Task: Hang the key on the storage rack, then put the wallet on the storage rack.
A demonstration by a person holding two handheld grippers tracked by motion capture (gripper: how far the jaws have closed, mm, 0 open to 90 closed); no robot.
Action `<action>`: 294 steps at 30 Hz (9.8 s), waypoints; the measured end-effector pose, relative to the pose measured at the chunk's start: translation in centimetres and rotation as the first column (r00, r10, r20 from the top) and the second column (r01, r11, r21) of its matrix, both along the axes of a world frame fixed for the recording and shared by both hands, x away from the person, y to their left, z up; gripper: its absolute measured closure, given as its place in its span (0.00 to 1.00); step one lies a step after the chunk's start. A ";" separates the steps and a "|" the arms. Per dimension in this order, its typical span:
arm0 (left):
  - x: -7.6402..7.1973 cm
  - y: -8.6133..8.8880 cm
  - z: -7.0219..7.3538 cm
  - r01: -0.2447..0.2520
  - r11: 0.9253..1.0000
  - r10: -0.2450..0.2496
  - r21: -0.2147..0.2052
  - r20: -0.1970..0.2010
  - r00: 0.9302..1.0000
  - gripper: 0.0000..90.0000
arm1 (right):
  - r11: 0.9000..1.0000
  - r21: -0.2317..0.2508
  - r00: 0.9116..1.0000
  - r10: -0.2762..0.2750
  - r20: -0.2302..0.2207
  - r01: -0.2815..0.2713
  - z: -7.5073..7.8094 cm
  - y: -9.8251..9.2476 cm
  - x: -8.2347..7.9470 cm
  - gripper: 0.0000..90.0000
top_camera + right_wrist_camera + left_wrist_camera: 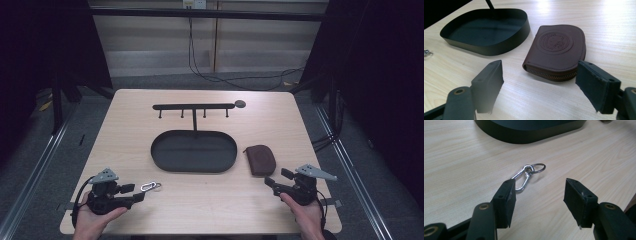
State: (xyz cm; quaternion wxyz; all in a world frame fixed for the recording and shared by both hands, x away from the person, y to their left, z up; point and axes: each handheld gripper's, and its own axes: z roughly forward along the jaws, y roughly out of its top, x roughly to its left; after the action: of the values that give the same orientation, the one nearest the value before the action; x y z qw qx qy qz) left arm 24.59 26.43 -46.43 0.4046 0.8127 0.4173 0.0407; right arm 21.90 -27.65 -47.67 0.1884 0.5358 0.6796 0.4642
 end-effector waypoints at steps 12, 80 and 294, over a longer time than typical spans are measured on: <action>-0.4 -1.1 0.7 0.026 0.998 -0.027 0.055 0.011 1.000 0.45 | 0.999 0.016 0.998 0.046 -0.050 -0.045 0.3 0.1 -0.4 0.25; 7.2 -9.4 1.0 0.400 0.753 -0.321 0.522 -0.239 0.916 0.81 | 0.990 -0.027 0.984 0.133 -0.122 -0.138 -0.1 1.1 -0.2 0.27; 16.9 -7.0 16.3 0.159 0.880 -0.097 0.447 -0.159 0.982 0.69 | 0.985 -0.033 0.973 0.163 -0.164 -0.170 -0.3 1.3 0.1 0.24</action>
State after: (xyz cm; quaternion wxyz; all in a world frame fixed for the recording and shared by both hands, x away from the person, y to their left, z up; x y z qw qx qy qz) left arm 41.47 19.44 -30.15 0.1750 0.9118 0.3671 0.0571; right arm 21.96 -26.30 -47.97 0.1059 0.5080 0.7458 0.4177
